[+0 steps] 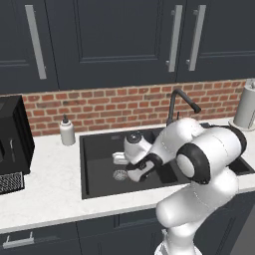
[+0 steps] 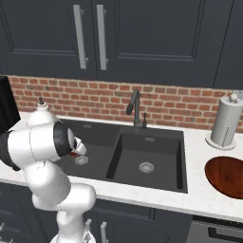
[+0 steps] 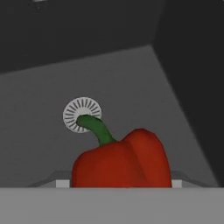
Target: Pick the bell pepper from the sink and place it in the bowl. Then pick the bowl and place it in the microwave. Then close the microwave door and press the start button.
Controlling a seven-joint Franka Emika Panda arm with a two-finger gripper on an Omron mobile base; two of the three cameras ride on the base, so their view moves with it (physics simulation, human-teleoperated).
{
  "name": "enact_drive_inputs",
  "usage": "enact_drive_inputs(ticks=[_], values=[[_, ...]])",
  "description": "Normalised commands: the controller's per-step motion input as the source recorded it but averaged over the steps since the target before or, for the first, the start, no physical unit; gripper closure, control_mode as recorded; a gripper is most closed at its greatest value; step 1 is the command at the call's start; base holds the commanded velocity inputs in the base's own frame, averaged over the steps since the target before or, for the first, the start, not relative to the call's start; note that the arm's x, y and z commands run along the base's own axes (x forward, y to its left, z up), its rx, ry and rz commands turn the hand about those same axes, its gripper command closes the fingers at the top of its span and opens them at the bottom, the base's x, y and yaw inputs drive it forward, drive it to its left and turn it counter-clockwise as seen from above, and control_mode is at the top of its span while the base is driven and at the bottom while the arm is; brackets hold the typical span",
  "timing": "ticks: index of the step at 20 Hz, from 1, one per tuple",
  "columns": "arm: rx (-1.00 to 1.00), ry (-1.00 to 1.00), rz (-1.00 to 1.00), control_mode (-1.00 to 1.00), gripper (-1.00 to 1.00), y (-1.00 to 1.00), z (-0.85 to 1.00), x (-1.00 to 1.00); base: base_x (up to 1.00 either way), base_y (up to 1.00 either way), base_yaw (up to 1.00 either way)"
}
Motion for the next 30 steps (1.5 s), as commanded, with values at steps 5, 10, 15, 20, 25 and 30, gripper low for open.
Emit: enact_drive_inputs(ticks=[5,10,15,20,25,30], values=[[0.0,-0.04,-0.01,-1.0,1.0,0.0,1.0,-0.57,0.0,0.0,0.0],[0.0,0.0,0.0,-1.0,1.0,0.0,1.0,-0.5,0.0,0.0,0.0],[0.0,0.0,0.0,-1.0,1.0,0.0,1.0,-0.43,0.0,0.0,0.0],[0.0,0.01,0.0,-1.0,1.0,-0.28,0.77,-0.5,0.0,0.0,0.0],[0.0,0.04,-0.01,-1.0,1.0,-0.72,0.62,-0.47,0.0,0.0,0.0],[0.0,0.01,-0.02,-1.0,1.0,-0.84,0.6,-0.46,0.0,0.0,0.0]])
